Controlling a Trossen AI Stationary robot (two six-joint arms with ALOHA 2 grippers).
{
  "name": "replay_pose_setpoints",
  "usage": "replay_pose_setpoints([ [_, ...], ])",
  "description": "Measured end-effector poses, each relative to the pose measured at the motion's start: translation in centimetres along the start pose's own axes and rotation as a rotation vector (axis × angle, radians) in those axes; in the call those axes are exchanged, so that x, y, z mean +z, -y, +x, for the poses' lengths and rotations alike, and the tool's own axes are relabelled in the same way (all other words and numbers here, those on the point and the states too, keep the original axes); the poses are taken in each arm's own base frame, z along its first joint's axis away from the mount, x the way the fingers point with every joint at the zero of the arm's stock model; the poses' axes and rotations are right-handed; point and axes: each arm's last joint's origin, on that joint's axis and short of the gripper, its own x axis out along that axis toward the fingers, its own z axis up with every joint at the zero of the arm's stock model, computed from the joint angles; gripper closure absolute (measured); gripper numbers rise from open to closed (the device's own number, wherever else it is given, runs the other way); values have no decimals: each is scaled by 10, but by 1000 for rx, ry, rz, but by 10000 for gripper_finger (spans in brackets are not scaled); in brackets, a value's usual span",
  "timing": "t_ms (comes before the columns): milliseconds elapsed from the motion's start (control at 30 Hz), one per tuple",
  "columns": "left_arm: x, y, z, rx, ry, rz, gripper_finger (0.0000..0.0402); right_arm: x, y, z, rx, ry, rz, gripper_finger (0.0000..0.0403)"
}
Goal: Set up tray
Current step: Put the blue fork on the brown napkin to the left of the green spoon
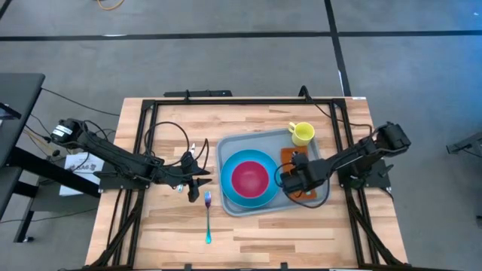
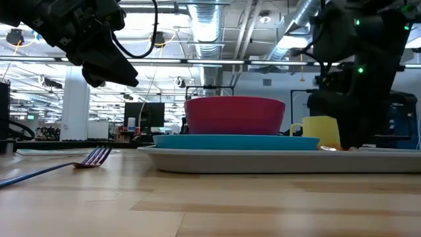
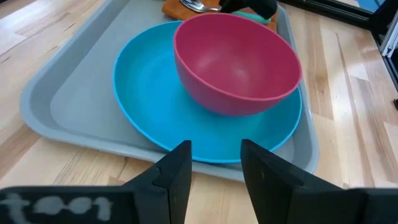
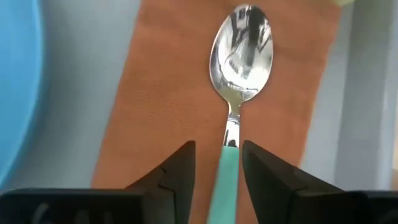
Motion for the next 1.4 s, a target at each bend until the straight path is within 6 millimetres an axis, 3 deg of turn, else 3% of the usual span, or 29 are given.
replay_pose_setpoints([
  [400, -1, 1, 0, -47, -33, -10, 276, 17, -3, -48, 178, 34, -42, 223],
  [633, -13, -2, -1, -85, -206, -95, 276, 23, -14, -72, 301, 149, -106, 202],
  [833, -29, -9, 2, 8, -354, -104, 276, 24, -19, -74, 347, 165, -145, 195],
  [933, -35, -8, 7, -30, -411, 8, 276, 24, -19, -74, 345, 165, -147, 195],
  [1233, -43, -10, 43, -139, -449, 67, 276, 23, -18, -73, 341, 161, -151, 197],
  [1400, -43, -21, 55, -174, -478, 69, 276, 23, -18, -73, 341, 160, -151, 199],
])
